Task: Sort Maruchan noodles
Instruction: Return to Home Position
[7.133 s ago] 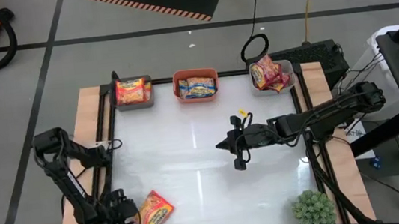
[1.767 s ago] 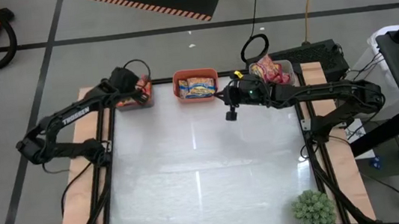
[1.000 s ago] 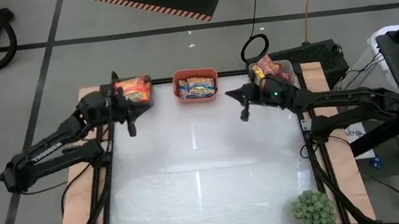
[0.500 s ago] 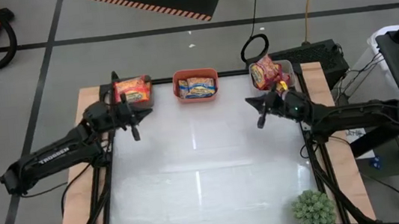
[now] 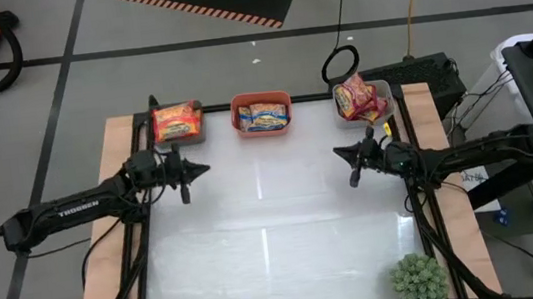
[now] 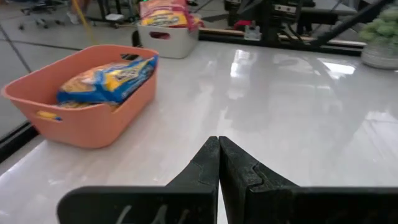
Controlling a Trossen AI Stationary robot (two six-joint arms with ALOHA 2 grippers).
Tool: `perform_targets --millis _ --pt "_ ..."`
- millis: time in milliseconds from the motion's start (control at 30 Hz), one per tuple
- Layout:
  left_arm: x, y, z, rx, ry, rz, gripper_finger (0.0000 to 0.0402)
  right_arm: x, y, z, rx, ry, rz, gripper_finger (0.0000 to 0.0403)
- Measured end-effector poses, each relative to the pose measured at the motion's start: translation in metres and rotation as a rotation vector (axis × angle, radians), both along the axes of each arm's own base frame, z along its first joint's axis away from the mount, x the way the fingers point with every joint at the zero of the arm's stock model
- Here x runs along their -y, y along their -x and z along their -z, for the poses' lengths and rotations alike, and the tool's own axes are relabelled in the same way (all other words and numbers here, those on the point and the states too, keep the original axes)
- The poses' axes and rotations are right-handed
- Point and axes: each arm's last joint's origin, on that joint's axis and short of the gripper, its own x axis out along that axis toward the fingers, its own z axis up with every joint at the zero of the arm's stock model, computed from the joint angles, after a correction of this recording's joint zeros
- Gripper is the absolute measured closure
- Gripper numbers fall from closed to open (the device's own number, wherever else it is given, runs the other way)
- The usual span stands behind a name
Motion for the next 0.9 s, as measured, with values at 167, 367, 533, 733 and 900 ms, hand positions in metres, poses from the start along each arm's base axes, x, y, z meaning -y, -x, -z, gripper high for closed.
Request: perform_targets --millis 167,367,533,733,900 --pt "0.004 -0.001 -0.003 0.029 -0.014 0.028 0.0398 -0.004 0.001 -0.004 0.016 0.034 -0.019 0.0403" --pt "0.005 0.002 -0.007 0.058 -0.027 0.031 0.0398 -0.006 0.005 -0.009 0.038 0.058 -0.039 0.0403" --pt "0.006 0.004 -0.007 0.052 -0.023 0.030 0.0398 -0.011 0.009 -0.004 -0.006 -0.020 -0.192 0.0403" --pt "0.006 0.004 -0.008 0.056 -0.049 0.034 0.0398 -0.013 0.014 -0.008 0.040 -0.060 -0.234 0.0403" --pt "0.006 0.004 -0.009 0.067 -0.059 0.034 0.0398 -0.013 0.019 -0.011 0.062 -0.053 -0.227 0.0403"
